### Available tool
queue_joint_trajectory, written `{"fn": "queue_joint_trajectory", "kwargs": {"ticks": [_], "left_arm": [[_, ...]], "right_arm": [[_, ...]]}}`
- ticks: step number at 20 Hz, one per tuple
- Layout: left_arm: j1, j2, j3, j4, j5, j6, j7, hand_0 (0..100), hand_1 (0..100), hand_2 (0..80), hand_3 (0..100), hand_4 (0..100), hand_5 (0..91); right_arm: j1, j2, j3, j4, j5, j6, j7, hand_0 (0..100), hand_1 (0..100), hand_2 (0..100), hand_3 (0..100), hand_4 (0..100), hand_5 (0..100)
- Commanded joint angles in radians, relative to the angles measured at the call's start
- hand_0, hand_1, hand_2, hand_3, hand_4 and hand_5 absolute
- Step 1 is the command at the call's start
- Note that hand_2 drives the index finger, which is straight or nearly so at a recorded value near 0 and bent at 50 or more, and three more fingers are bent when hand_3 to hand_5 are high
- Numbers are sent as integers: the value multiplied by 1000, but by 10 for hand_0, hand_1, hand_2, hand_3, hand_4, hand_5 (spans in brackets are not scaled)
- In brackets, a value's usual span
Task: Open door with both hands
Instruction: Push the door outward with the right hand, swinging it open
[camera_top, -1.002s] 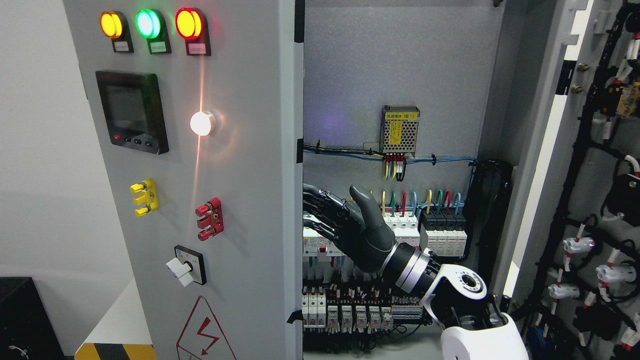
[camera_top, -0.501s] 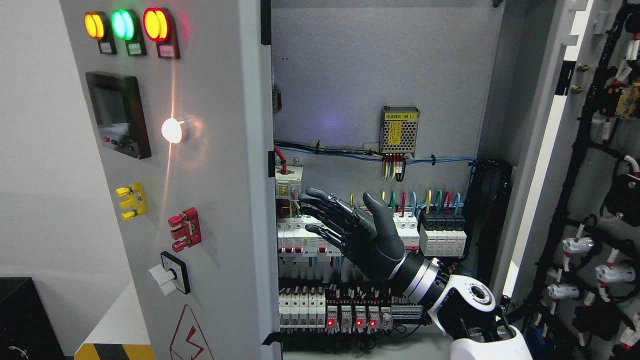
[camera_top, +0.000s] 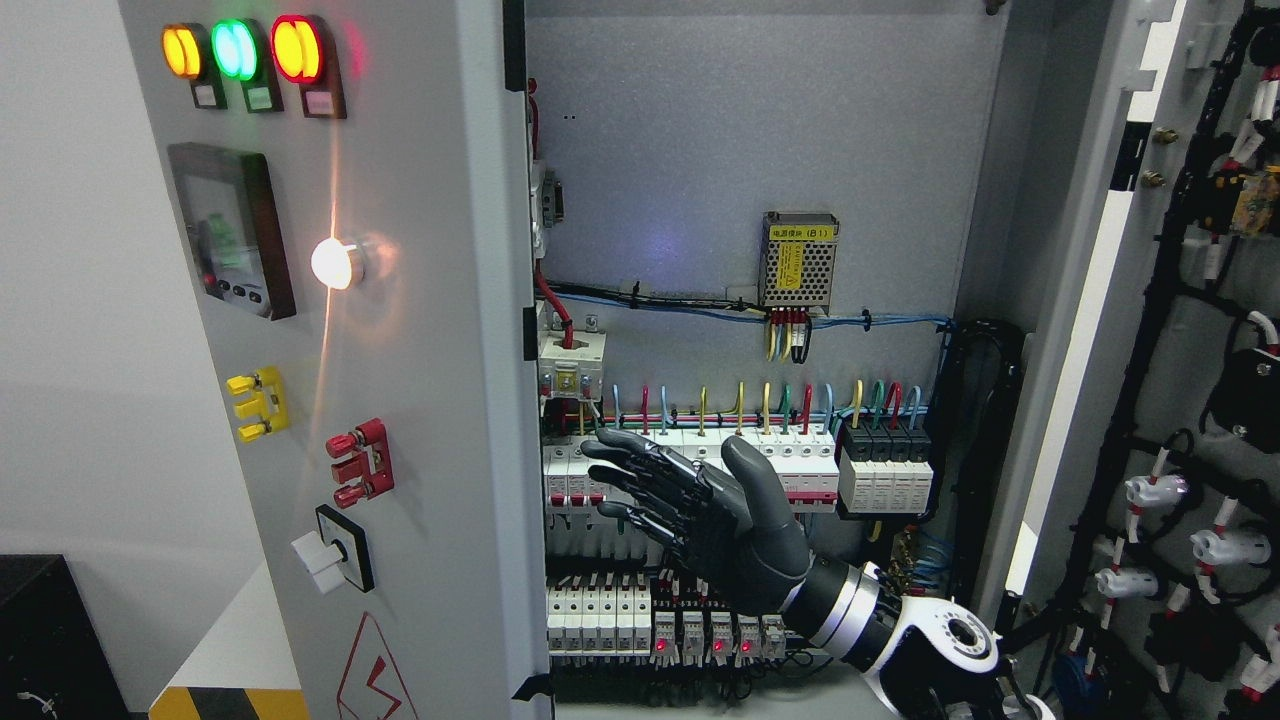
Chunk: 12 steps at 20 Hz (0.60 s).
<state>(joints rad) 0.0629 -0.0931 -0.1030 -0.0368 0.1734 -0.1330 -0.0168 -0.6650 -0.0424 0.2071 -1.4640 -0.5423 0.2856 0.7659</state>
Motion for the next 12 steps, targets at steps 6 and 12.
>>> {"fn": "queue_joint_trajectory", "kwargs": {"ticks": [6,12], "left_arm": [[0,0,0,0,0,0,0,0,0,0,0,0,0],[0,0,0,0,0,0,0,0,0,0,0,0,0]], "right_arm": [[28,-105,133,-58,-44,1,47,0,0,0,0,0,0],[28,-131,196,-71,-65,0,59,0,0,0,0,0,0]]}}
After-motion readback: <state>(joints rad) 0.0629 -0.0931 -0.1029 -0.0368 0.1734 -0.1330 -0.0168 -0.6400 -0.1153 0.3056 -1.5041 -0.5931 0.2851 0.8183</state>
